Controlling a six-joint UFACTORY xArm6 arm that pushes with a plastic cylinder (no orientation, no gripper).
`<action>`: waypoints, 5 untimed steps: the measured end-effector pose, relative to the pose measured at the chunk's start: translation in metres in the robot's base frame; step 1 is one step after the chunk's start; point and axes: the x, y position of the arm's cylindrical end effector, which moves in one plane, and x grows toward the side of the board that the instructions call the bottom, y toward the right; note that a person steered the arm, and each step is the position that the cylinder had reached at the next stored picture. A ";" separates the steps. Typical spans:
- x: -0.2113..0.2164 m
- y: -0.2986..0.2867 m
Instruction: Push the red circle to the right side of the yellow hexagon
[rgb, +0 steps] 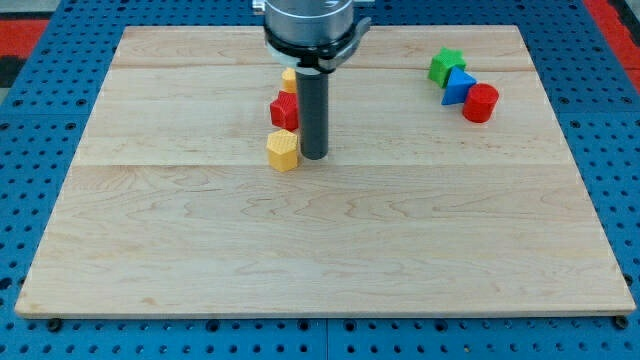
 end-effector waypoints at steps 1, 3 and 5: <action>-0.001 0.054; -0.010 0.173; -0.077 0.261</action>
